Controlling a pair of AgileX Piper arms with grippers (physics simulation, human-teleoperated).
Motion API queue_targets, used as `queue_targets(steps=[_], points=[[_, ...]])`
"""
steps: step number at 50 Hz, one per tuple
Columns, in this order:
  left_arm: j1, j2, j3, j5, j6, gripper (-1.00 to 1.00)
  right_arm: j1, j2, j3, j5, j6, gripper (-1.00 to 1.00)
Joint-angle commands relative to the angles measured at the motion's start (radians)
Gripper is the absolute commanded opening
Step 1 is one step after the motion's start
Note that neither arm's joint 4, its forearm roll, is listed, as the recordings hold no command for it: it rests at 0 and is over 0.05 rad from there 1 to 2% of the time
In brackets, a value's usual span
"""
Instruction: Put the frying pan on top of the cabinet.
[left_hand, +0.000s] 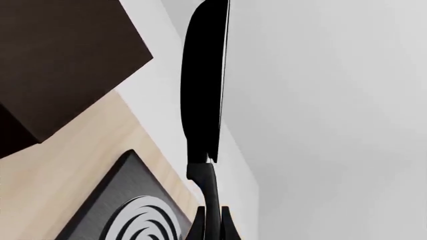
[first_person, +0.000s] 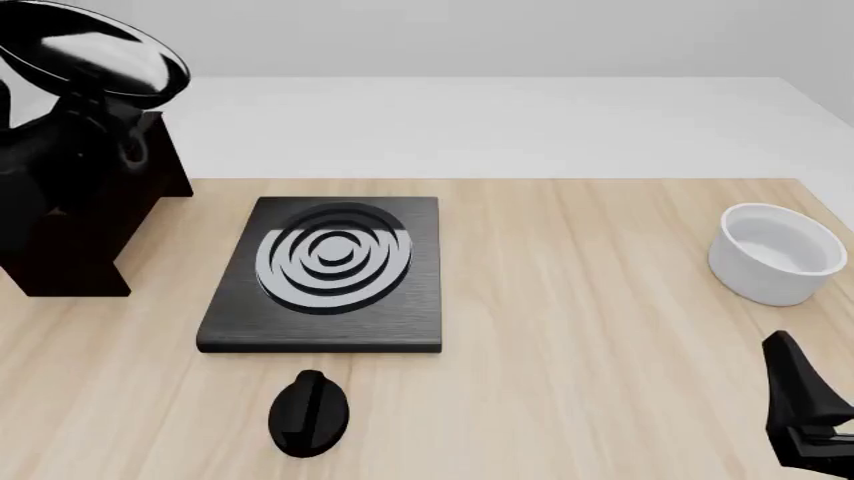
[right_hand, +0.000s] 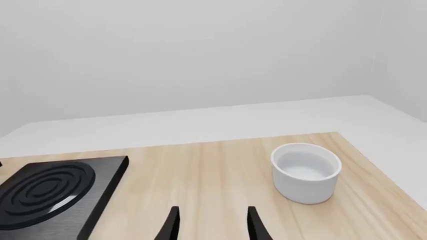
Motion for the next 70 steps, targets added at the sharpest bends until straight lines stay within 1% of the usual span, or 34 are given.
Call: queue_targets(steps=[1, 16, 22, 23, 27, 28, 30, 31, 40, 43, 46, 48, 55, 61, 70], points=[[0.016, 0.006, -0.024, -0.029, -0.027, -1.00, 0.000, 0.000, 0.000, 0.000, -0.002, 1.00], [0.032, 0.034, -0.014, -0.079, -0.092, -1.00, 0.002, 0.001, -0.003, 0.004, -0.009, 1.00], [0.041, 0.030, -0.014, -0.086, -0.092, -1.00, 0.002, 0.001, -0.003, 0.005, -0.008, 1.00], [0.041, 0.035, -0.014, -0.092, -0.109, -1.00, 0.002, 0.001, -0.003, 0.006, -0.009, 1.00], [0.041, 0.043, -0.010, -0.106, -0.133, -1.00, 0.002, 0.001, -0.003, 0.005, -0.008, 1.00], [0.041, 0.051, -0.003, -0.115, -0.152, -1.00, 0.002, 0.001, -0.003, 0.005, -0.008, 1.00], [0.048, 0.060, -0.008, -0.117, -0.152, -1.00, 0.001, 0.001, -0.002, 0.005, -0.008, 1.00], [0.050, 0.065, -0.007, -0.126, -0.164, -1.00, 0.001, 0.001, -0.001, 0.004, -0.007, 1.00], [0.065, 0.077, -0.013, -0.135, -0.195, -1.00, 0.002, 0.001, 0.001, 0.002, -0.009, 1.00], [0.071, 0.093, -0.001, -0.156, -0.227, -1.00, 0.002, 0.001, 0.001, 0.003, -0.010, 1.00], [0.078, 0.099, -0.004, -0.161, -0.233, -1.00, 0.002, 0.001, 0.001, 0.005, -0.011, 1.00], [0.080, 0.106, 0.002, -0.174, -0.256, -1.00, 0.003, 0.001, 0.001, 0.005, -0.012, 1.00], [0.084, 0.122, -0.003, -0.189, -0.277, -1.00, 0.002, 0.002, 0.001, 0.006, -0.013, 1.00], [0.097, 0.146, 0.007, -0.227, -0.317, -1.00, 0.002, 0.005, 0.001, 0.003, -0.013, 1.00], [0.104, 0.182, 0.000, -0.250, -0.350, -1.00, 0.003, 0.006, 0.000, 0.005, -0.016, 1.00]])
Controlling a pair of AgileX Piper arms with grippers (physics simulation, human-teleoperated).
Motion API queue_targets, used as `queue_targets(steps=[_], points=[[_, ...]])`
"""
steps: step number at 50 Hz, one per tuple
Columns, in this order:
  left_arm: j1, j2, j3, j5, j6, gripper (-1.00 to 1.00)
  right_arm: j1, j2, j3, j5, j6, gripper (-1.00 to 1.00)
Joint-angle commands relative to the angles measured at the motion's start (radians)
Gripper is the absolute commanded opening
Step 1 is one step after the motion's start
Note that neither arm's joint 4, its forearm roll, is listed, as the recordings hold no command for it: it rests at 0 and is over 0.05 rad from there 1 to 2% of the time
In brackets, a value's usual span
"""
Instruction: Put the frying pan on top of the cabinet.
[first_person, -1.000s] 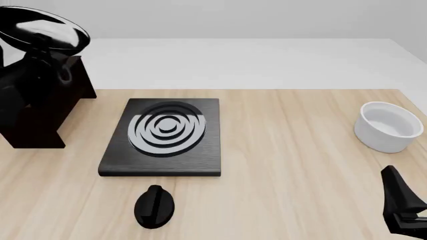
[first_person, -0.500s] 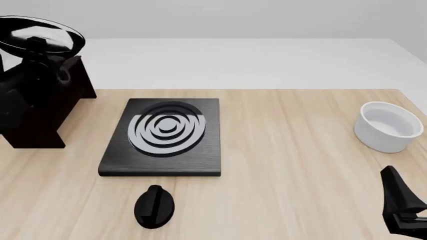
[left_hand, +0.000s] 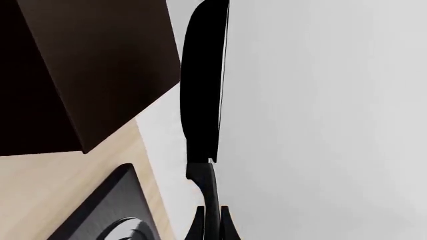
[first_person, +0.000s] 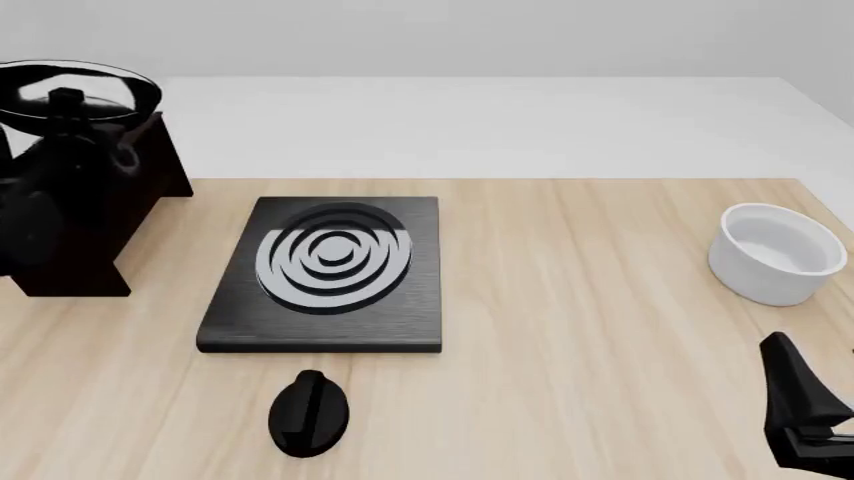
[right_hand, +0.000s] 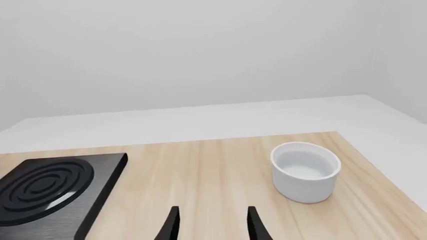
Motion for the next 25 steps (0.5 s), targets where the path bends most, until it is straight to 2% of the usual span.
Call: queue_targets(steps=[1, 25], points=[[0.010, 0.030, -0.023, -0.054, -0.046, -1.00, 0.000, 0.001, 0.000, 0.001, -0.002, 1.00], [0.053, 0.113, -0.086, -0.065, -0.088, -1.00, 0.002, 0.015, 0.000, -0.006, -0.009, 1.00]])
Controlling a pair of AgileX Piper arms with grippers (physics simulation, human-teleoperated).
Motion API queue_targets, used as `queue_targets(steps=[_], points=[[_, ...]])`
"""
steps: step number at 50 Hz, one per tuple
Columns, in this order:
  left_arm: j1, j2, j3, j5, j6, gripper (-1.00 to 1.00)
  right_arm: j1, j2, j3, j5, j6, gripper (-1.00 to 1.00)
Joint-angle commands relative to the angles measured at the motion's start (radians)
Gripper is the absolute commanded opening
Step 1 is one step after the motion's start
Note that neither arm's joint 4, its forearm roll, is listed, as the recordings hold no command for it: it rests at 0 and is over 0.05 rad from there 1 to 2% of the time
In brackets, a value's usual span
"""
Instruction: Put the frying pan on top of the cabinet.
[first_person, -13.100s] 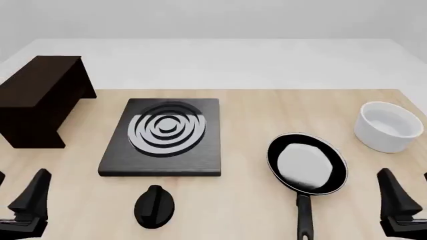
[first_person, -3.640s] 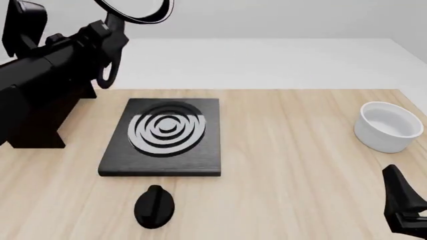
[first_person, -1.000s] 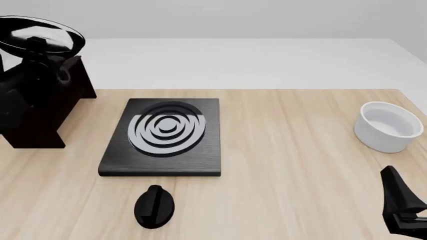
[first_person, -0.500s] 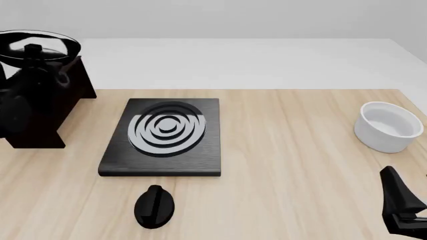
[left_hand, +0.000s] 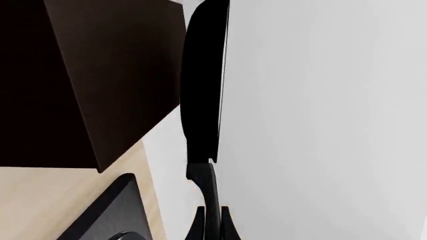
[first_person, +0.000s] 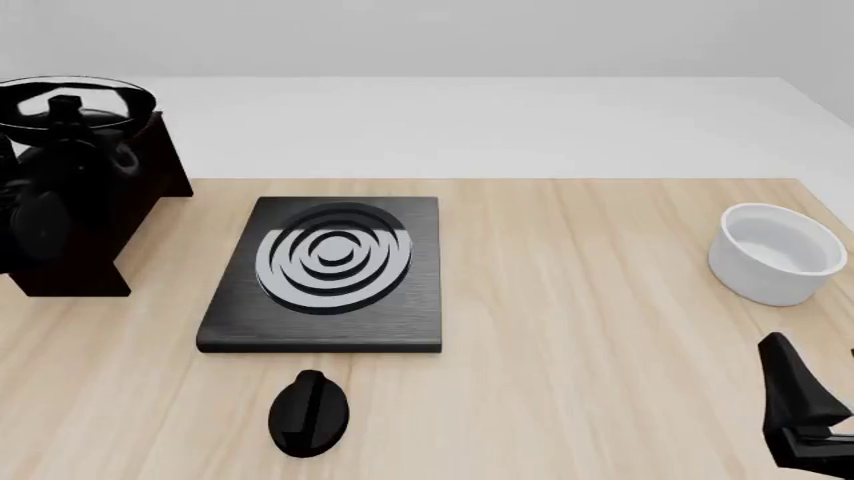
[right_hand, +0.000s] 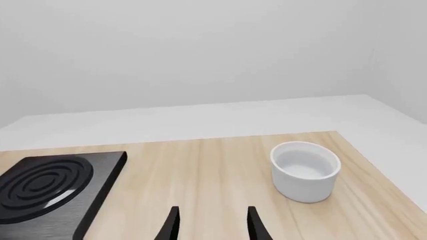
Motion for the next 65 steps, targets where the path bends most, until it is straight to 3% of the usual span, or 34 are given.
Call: queue_targets(steps=[1, 28, 57, 58, 65], points=[[0.020, 0.024, -0.054, -0.017, -0.010, -1.00, 0.000, 0.010, 0.000, -0.007, -0.002, 1.00], [0.057, 0.123, -0.105, -0.022, -0.032, -1.00, 0.002, 0.037, -0.001, -0.029, -0.004, 1.00], [0.084, 0.149, -0.086, -0.032, -0.034, -1.00, 0.007, 0.049, 0.000, -0.037, -0.012, 1.00], [0.080, 0.147, -0.087, -0.040, -0.031, 1.00, 0.007, 0.050, 0.000, -0.038, -0.012, 1.00], [0.066, 0.136, -0.081, -0.016, -0.015, 1.00, 0.009, 0.058, 0.000, -0.045, -0.015, 1.00]])
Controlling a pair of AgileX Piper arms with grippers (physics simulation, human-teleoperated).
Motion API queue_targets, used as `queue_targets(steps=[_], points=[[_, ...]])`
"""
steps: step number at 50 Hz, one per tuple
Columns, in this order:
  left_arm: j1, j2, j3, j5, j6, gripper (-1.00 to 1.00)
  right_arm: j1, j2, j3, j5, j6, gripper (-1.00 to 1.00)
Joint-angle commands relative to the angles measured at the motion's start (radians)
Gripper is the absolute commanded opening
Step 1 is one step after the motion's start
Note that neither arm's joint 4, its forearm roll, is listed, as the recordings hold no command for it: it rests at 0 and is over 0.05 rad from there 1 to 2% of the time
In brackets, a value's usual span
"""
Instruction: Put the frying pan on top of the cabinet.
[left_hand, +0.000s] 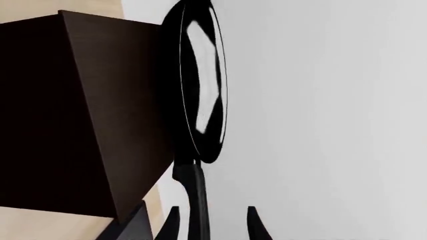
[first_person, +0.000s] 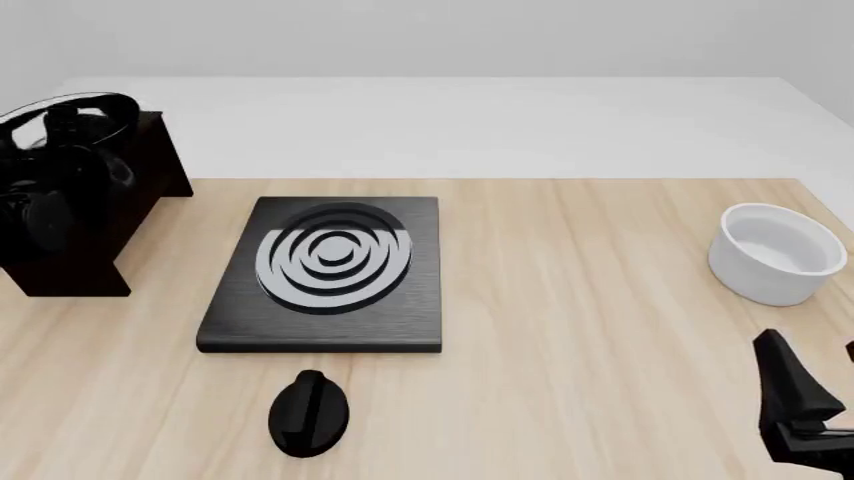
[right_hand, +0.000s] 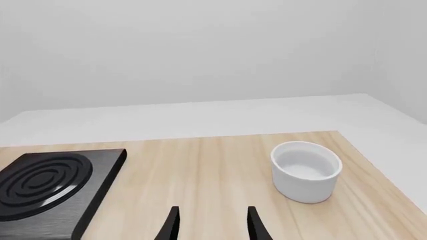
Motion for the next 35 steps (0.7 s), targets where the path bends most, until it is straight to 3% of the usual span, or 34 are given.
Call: queue_targets(steps=[1, 22, 35], points=[[-0.006, -0.001, 0.016, 0.003, 0.006, 1.00, 0.003, 0.009, 0.000, -0.007, -0.004, 1.00], [-0.029, -0.042, 0.058, 0.021, 0.042, 1.00, 0.003, 0.002, 0.000, -0.001, -0.006, 1.00], [-0.048, -0.103, 0.138, 0.005, 0.062, 1.00, 0.004, -0.003, 0.000, 0.002, -0.005, 1.00]])
